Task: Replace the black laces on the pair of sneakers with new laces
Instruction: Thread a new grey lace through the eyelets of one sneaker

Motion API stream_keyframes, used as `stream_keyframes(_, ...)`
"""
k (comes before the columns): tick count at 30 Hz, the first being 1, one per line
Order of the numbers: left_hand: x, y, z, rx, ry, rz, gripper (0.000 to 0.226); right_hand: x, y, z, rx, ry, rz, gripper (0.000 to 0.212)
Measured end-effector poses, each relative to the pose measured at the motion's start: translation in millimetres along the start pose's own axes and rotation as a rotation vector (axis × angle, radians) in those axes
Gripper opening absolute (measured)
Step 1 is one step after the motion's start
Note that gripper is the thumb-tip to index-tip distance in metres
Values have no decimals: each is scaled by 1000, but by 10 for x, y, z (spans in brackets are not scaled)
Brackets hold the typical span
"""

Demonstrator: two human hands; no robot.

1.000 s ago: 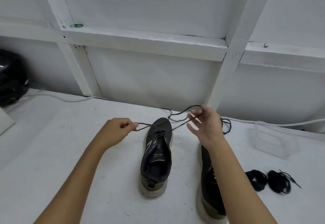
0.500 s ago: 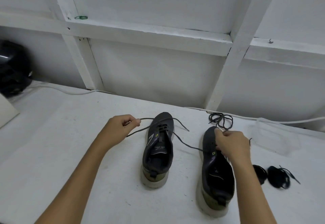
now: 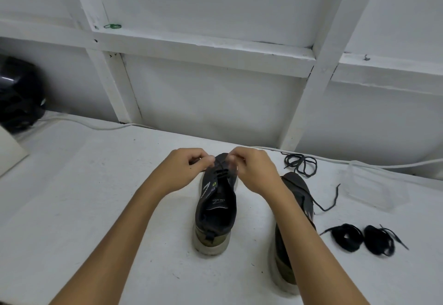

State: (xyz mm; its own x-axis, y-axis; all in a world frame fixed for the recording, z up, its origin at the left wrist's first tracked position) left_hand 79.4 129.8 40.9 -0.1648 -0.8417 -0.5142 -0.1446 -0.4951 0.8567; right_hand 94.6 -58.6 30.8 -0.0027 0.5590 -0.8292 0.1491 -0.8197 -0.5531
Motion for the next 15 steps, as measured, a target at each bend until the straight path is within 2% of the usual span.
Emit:
stream_keyframes(2, -87, -52, 35, -52, 22, 4, 26, -91, 102, -13, 96, 51, -86, 20)
stream_keyframes(3, -111, -63, 44, -67, 15, 8, 27, -98, 107, 2, 97, 19, -147, 15)
stream_keyframes(6, -67, 54, 24, -27, -47, -10, 28, -2, -162, 68, -79, -188, -278, 36)
stream_keyframes(8, -15, 135, -15, 1, -62, -23, 29, 74, -287, 82, -144, -239, -272, 22)
stream_keyframes(11, -71, 112, -25, -16, -39, -33, 30, 100, -120, -24, -47, -145, -129, 20)
stream_keyframes(15, -255, -128, 58, -100, -61, -67, 29, -105, 447, -125, 263, 78, 16, 19)
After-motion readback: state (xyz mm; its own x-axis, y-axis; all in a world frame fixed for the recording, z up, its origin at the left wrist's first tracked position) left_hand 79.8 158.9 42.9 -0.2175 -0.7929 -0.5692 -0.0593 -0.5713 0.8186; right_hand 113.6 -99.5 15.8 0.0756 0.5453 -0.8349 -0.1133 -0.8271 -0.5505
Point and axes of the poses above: each hand's wrist, its own z-axis away from the middle knuckle, its own x-axis out of the palm, y = z × x, the point moved 6 cm from there along -z, towards the middle knuckle, and after that the axes turned 6 degrees about z, right-handed, at the moved point
